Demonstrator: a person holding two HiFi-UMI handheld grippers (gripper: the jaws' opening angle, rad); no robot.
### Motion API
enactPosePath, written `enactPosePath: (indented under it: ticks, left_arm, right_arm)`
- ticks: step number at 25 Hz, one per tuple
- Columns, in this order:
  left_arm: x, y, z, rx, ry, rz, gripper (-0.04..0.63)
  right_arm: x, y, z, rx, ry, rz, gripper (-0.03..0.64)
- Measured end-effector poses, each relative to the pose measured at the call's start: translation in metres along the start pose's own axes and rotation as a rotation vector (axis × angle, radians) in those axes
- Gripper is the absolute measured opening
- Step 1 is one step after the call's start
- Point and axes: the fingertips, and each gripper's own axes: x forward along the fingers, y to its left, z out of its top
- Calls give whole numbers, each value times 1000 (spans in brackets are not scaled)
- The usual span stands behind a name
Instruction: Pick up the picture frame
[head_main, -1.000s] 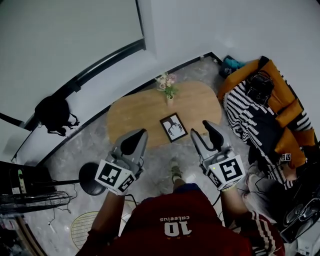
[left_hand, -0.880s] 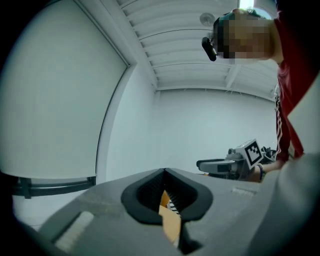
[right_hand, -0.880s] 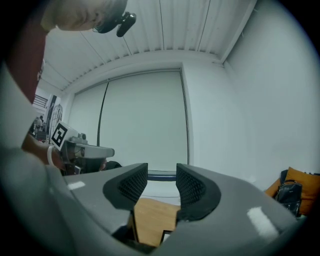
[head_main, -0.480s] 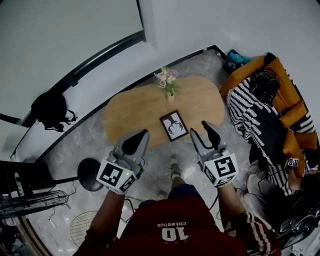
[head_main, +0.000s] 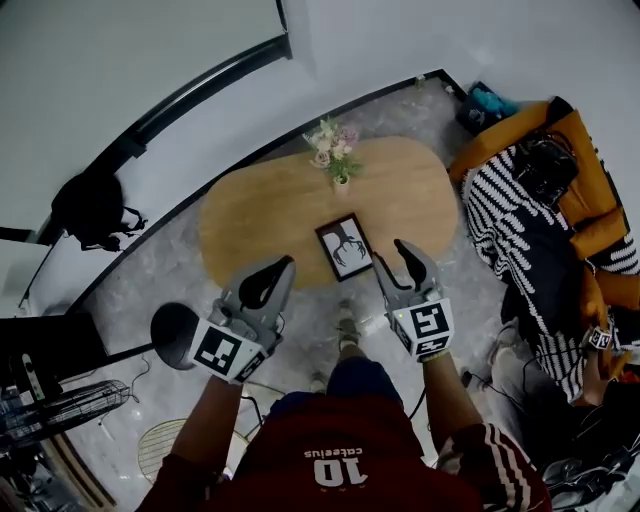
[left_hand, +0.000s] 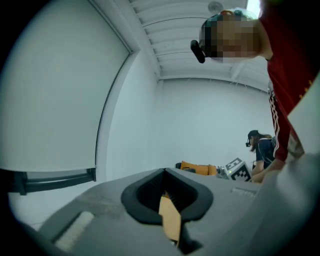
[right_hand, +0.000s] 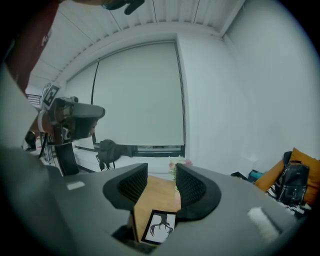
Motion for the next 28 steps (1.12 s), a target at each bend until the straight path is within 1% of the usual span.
enactPosePath:
  ticks: [2,3,7,10,13,16,18,22,25,28]
  left_arm:
    - [10,7,-10,32,13,4,3]
    - [15,11,-15,35,21,8,3]
    - [30,26,-42,12,80,40,3]
    - [35,33,-64,8,95,52,3]
    - [37,46,-83,-18,92,73,3]
    - [42,50,-103,-31,59,65,3]
    - [44,53,-120,-27,66,74,3]
    - [46,59,-148,-61,79,105,3]
    - [44,59,-171,-60,78,101,3]
    - [40,54,-187,-59,65,87,3]
  right_arm:
    - [15,-7,-19,2,31,-1,167]
    - [23,-10,-29,4,49,-1,167]
    - [50,-20,-75,7,120,-3,167]
    - [69,-28,-122,6,185,3,164]
    - [90,-37,-166,-3,248,3,163]
    - [105,-45,-207,-5,303,-3,163]
    - [115,-49,-234,8,330,-5,161]
    - [136,-55,-287,4,381,-7,161]
    - [151,-57,-322,-8,413,-4,161]
    - [163,-56,-351,17,429,-2,160]
